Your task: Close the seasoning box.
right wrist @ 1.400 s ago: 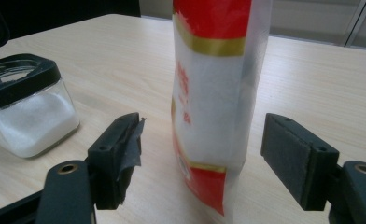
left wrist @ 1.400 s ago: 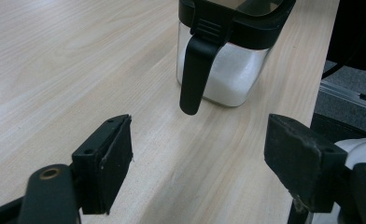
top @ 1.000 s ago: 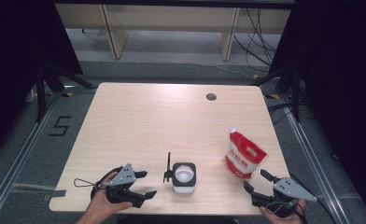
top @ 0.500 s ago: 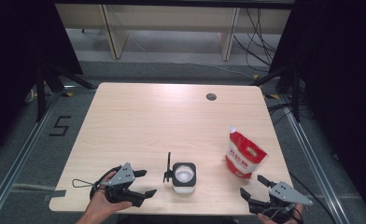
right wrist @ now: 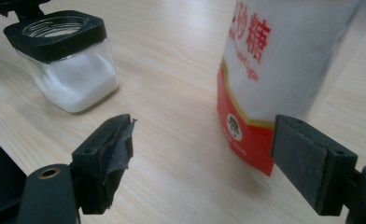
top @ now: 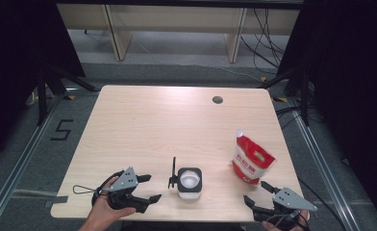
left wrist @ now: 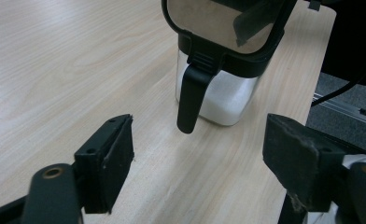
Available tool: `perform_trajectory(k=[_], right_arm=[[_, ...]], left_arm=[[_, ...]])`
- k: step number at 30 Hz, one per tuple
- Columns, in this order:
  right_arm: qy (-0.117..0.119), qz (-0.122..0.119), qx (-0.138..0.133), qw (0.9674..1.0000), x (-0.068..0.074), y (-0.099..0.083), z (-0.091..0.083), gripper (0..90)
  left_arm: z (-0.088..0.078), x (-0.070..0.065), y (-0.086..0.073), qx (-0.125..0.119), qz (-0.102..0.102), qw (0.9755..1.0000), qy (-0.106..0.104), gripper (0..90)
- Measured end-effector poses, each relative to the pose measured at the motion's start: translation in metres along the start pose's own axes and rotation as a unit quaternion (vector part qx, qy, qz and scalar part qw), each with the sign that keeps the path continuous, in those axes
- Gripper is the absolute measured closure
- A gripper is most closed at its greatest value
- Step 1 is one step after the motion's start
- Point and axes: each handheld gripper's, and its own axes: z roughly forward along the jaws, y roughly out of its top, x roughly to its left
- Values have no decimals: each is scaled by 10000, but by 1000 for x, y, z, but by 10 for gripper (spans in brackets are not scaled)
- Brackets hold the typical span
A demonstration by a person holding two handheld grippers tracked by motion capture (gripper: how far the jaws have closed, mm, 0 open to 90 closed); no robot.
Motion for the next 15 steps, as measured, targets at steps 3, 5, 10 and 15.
perform_trajectory(k=[3, 5, 10, 15], right_arm=[[26, -90, -7, 10000, 0, 1, 1, 226], [15, -92, -14, 10000, 0, 1, 1, 227], [33, 49, 52, 10000, 2, 1, 1, 229], [58, -73, 17, 10000, -1, 1, 2, 236]], left_arm=[[1, -1, 1, -8, 6, 10000, -39, 325], [-1, 0, 3, -14, -19, 10000, -27, 418], [-9, 1, 11, -192, 226, 9993, -240, 730], [-7, -4, 22, -220, 194, 9990, -344, 854]])
